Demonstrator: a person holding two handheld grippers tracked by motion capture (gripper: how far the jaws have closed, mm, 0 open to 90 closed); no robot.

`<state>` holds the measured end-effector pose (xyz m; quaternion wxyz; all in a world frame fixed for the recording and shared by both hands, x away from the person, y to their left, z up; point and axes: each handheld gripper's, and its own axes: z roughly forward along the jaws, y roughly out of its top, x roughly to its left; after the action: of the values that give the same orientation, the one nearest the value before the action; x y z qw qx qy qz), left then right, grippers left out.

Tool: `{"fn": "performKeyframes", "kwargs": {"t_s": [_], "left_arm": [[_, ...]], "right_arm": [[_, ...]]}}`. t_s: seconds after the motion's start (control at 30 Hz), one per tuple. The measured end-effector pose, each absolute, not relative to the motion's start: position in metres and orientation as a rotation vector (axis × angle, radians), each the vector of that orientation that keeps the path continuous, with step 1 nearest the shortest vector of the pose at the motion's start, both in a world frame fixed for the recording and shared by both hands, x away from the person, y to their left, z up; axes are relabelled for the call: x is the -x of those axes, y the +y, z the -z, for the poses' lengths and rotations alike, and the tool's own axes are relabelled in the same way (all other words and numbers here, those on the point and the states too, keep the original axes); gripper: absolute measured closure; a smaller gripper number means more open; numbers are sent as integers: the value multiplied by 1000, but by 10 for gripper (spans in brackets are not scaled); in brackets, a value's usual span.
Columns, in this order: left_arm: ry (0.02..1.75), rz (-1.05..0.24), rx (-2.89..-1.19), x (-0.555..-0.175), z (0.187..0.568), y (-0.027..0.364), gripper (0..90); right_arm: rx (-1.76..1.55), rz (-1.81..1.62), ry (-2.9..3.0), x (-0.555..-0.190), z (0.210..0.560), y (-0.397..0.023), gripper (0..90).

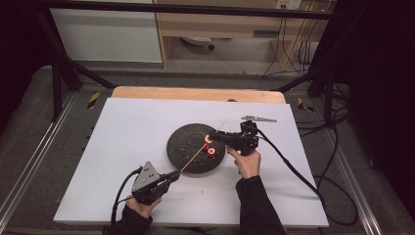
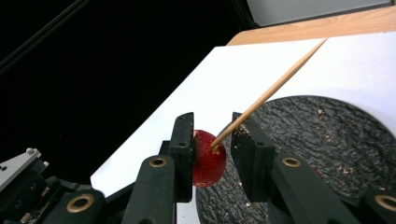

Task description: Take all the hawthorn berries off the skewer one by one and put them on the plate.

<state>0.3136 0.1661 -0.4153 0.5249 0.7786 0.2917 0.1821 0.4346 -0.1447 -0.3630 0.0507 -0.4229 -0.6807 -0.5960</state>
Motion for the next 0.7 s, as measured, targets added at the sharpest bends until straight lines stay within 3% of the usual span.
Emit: {"fn": "performKeyframes", "kwargs": {"t_s": [0.7], "left_arm": [[699,-437,-1877,-303,420,187,888]], "right_arm": [[1396,1906,-2053,-446,338,-175,729]]}}
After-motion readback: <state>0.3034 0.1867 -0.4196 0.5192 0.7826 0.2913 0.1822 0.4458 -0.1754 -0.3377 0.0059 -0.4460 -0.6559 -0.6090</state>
